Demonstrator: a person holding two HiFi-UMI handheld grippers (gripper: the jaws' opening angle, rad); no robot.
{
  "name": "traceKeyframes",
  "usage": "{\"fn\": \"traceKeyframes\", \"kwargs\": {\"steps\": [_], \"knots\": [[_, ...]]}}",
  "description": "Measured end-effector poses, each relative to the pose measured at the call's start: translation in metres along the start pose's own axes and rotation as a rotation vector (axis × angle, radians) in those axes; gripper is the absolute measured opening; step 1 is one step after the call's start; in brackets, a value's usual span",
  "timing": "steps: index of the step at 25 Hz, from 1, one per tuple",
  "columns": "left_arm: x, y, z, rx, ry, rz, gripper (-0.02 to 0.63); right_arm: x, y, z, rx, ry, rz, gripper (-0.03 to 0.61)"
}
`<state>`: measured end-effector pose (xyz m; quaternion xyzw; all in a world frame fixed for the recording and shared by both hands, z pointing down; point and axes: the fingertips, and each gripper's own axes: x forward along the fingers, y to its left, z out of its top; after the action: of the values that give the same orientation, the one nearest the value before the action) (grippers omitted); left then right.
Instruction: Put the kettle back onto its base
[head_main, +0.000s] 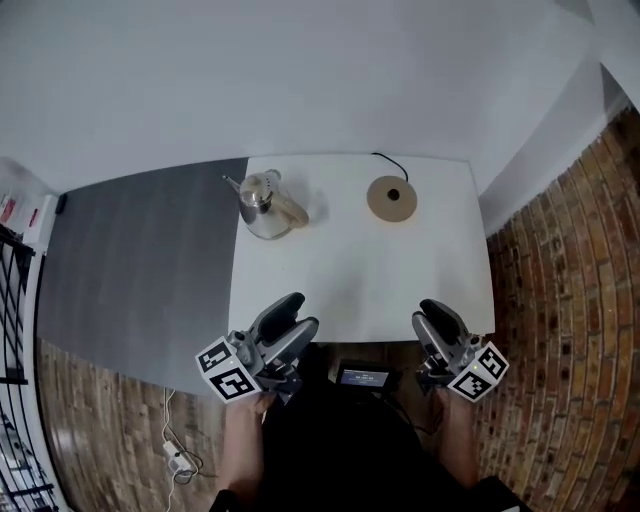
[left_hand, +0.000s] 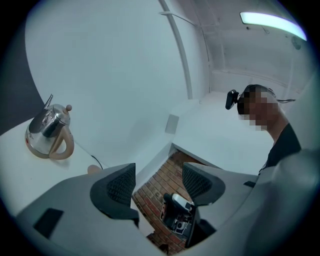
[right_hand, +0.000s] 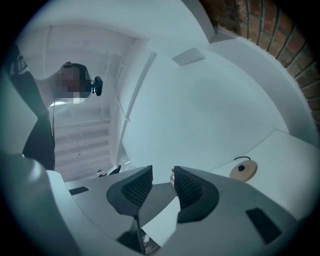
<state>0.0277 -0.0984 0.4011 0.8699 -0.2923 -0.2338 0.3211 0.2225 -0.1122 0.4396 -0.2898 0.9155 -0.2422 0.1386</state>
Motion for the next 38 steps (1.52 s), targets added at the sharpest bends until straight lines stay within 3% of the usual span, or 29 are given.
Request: {"fn": "traceKeyframes", "kwargs": {"steps": [4,11,17,21,28,38], "knots": [[0.008,0.026,0.026,-0.03,-0.083,-0.02,0.309,0.035,-0.008,0.007,-0.098,0.073,-0.004,0.124],[0.015,0.078,0.064,-0.04,-0.106,0.003,0.364,0.127,-0.023,-0.005,-0.254,0.263,0.039,0.126],[-0.005,0.113,0.09,-0.075,-0.153,0.032,0.438,0.202,-0.024,-0.036,-0.347,0.412,0.072,0.127],[-0.023,0.137,0.097,-0.074,-0.163,0.066,0.48,0.236,-0.033,-0.058,-0.385,0.487,0.034,0.14],[-0.042,0.16,0.104,-0.055,-0.158,0.128,0.491,0.268,-0.051,-0.08,-0.467,0.592,0.012,0.156],[-0.052,0.154,0.101,-0.002,-0.197,0.251,0.491,0.32,-0.093,-0.125,-0.588,0.737,0.08,0.221]]}}
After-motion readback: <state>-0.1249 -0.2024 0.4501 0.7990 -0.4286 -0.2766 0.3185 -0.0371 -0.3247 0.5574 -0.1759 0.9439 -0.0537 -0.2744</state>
